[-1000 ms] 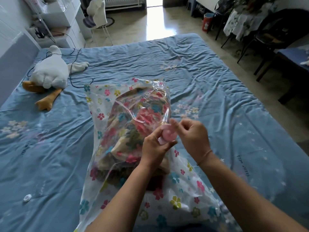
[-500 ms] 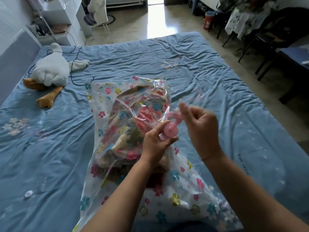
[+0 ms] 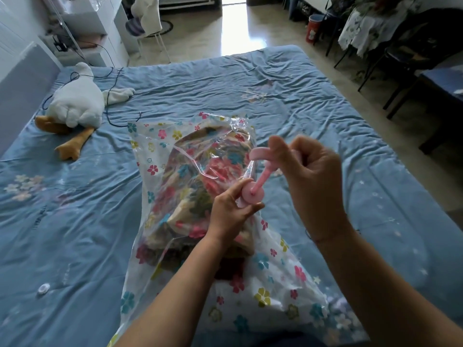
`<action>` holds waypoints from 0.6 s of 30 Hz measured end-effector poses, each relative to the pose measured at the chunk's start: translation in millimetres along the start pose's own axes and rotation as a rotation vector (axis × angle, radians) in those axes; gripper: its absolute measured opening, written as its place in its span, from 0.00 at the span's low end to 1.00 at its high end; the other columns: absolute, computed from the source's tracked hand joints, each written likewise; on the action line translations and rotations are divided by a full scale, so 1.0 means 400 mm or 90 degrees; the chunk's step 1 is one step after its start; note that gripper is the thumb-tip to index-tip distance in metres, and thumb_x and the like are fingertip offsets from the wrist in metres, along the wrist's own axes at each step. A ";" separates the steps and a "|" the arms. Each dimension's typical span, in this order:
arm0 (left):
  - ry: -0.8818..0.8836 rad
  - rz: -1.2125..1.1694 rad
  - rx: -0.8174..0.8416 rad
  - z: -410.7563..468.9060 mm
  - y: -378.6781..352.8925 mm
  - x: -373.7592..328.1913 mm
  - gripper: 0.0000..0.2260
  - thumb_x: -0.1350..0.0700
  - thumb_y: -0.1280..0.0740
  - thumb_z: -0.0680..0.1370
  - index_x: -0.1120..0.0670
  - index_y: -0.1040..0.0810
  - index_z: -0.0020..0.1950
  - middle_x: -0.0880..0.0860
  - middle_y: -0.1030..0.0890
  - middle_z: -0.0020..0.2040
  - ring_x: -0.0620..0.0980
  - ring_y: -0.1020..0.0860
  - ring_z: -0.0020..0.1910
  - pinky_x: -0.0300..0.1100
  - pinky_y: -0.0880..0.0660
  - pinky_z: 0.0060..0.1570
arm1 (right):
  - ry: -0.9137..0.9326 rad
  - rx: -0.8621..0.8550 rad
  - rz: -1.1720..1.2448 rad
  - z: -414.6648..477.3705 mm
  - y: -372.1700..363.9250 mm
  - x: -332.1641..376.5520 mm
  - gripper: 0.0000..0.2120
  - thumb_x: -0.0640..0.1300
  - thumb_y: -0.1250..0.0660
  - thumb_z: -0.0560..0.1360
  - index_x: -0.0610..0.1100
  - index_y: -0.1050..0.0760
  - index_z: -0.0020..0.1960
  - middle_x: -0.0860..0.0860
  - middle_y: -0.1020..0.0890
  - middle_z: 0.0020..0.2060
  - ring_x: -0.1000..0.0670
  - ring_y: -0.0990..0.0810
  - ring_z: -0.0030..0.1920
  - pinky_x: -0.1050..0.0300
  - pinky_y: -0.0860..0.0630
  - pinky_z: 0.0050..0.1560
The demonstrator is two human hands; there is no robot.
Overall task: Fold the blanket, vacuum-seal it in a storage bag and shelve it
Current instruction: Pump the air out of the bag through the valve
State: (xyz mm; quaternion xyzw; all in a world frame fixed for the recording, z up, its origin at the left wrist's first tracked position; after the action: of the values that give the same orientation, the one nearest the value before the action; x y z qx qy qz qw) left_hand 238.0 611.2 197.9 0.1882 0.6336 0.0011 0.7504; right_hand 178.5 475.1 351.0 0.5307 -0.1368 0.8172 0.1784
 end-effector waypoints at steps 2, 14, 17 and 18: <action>0.005 -0.002 -0.001 -0.001 -0.004 0.004 0.31 0.45 0.23 0.63 0.52 0.23 0.65 0.49 0.18 0.58 0.45 0.20 0.58 0.48 0.24 0.62 | 0.038 -0.017 -0.052 -0.009 -0.001 -0.006 0.24 0.47 0.31 0.77 0.45 0.42 0.31 0.32 0.20 0.30 0.45 0.14 0.38 0.53 0.32 0.27; 0.008 -0.032 -0.004 -0.014 -0.001 0.002 0.26 0.52 0.21 0.64 0.33 0.25 0.57 0.43 0.18 0.56 0.44 0.20 0.58 0.45 0.24 0.61 | 0.046 -0.024 0.001 -0.020 0.004 0.016 0.26 0.50 0.32 0.76 0.38 0.40 0.29 0.30 0.25 0.25 0.41 0.15 0.36 0.45 0.35 0.26; 0.016 -0.035 0.009 -0.024 -0.016 0.012 0.25 0.56 0.21 0.65 0.43 0.21 0.60 0.45 0.17 0.55 0.44 0.19 0.56 0.46 0.23 0.59 | -0.039 0.022 -0.165 -0.062 -0.008 -0.120 0.27 0.62 0.36 0.75 0.46 0.42 0.29 0.44 0.24 0.23 0.47 0.19 0.30 0.48 0.32 0.27; 0.017 -0.038 0.012 -0.028 -0.021 0.015 0.24 0.59 0.21 0.66 0.46 0.21 0.60 0.45 0.17 0.54 0.43 0.19 0.55 0.44 0.23 0.58 | -0.093 0.058 -0.253 -0.078 -0.010 -0.184 0.29 0.67 0.38 0.73 0.47 0.41 0.28 0.52 0.27 0.21 0.51 0.26 0.26 0.50 0.33 0.28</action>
State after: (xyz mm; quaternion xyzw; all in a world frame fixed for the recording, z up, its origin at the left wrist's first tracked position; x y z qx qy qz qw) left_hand 226.8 608.1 188.5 0.1764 0.6488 -0.0248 0.7398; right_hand 182.3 480.8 271.4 0.6126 -0.0049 0.7307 0.3013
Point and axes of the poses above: each hand's wrist, its own z-axis towards the middle knuckle, its own y-axis out of the back of the hand, x = y × z, the point moved 9 cm from there along z, towards the middle knuckle
